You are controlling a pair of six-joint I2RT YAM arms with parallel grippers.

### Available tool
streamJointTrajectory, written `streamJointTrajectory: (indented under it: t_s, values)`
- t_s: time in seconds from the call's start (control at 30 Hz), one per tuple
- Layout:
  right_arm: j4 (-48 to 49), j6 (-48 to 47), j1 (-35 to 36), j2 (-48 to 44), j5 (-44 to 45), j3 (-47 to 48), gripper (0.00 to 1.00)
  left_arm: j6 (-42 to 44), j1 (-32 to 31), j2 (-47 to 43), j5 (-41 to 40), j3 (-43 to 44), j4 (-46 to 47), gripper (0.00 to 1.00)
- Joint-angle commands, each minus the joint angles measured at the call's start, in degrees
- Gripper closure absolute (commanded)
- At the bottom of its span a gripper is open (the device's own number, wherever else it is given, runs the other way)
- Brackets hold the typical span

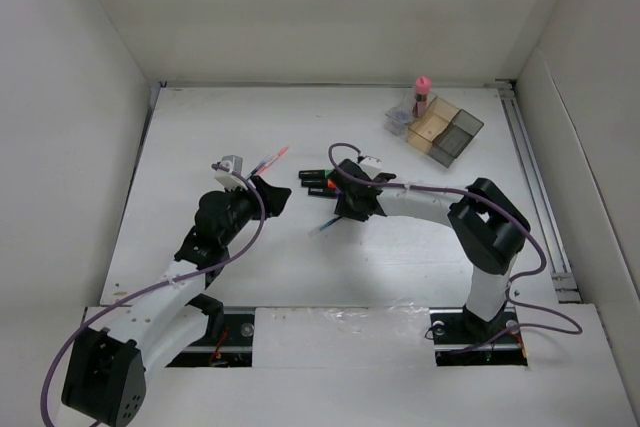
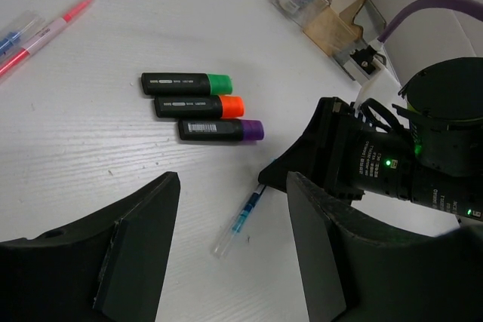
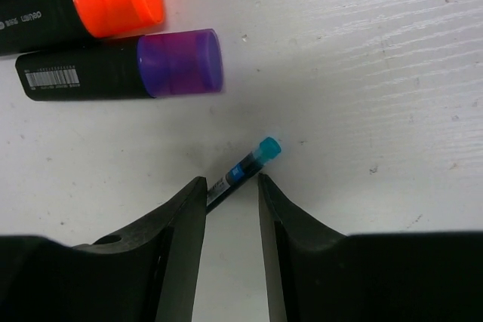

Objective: Sort the stationery into containers
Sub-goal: Grab a piece of stationery with the right arm, then place the stationery into the container

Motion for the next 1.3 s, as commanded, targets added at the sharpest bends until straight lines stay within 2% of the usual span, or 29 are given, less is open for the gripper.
streamJointTrajectory:
  t_s: [0.0, 0.2, 0.27, 0.4, 0.43, 0.5, 0.53, 0.63, 0.77, 0.9, 1.0, 1.03, 1.17, 1.23, 1.27]
  values:
    - [-3.1, 0.8, 0.3, 0.4, 3.8, 1.7, 0.60, 0.3, -0.3, -1.5, 0.2, 2.4, 0.5, 0.44]
    - [-6.5, 1.3, 0.9, 0.9, 7.0, 1.1, 0.74, 0.3, -0.9, -2.0, -0.3, 2.4, 0.0, 0.44]
    - [-6.5, 1.8, 0.9, -0.1, 7.0, 0.3, 0.74, 0.3, -0.9, -2.0, -0.3, 2.4, 0.0, 0.44]
    - [-5.9, 1.8, 0.9, -0.1, 7.0, -0.4, 0.63, 0.3, -0.9, -2.0, -0.3, 2.4, 0.0, 0.44]
    - [-5.9, 1.3, 0.9, 0.5, 7.0, -0.4, 0.64, 0.3, -0.9, -2.0, -0.9, 2.4, -0.5, 0.44]
    - [-4.9, 1.3, 0.9, 0.5, 6.3, -0.4, 0.73, 0.3, -0.9, -2.5, -0.9, 2.4, -0.5, 0.44]
    - [-4.9, 1.3, 0.9, 0.5, 6.3, -0.9, 0.82, 0.3, -0.9, -2.5, -0.9, 2.4, -0.5, 0.44]
    - [-4.3, 1.3, 0.3, -0.7, 6.3, -0.9, 0.92, 0.3, -0.9, -2.5, -0.9, 2.4, -0.5, 0.44]
    - [-4.3, 1.3, -1.2, -5.4, 7.4, -1.4, 0.96, 0.3, -0.9, -2.5, -0.9, 2.4, -0.5, 0.44]
    - [-4.3, -1.8, -7.0, -11.7, 8.0, -0.2, 0.96, -0.2, -0.9, -2.5, -0.2, 2.4, 0.1, 0.44]
    - [-2.0, -6.1, -15.7, -14.5, 6.4, 2.8, 0.94, -0.2, -0.9, -2.0, -0.2, 2.4, 0.1, 0.44]
    - [-1.3, -6.9, -20.9, -14.5, 5.0, 4.0, 0.94, -0.2, -0.9, -2.0, -0.2, 2.4, 0.1, 0.44]
    - [-0.5, -9.6, -30.8, -11.1, 3.5, 15.2, 0.94, -0.2, -0.9, -2.0, 0.3, 2.4, 0.1, 0.44]
    - [-1.0, -11.1, -33.5, -6.9, 3.5, 19.4, 0.94, -0.2, -0.9, -1.5, 0.3, 2.4, 0.1, 0.44]
    - [-2.3, -11.1, -35.7, -5.5, 5.7, 21.4, 0.94, -0.2, -0.9, -1.5, 0.3, 2.4, 0.1, 0.44]
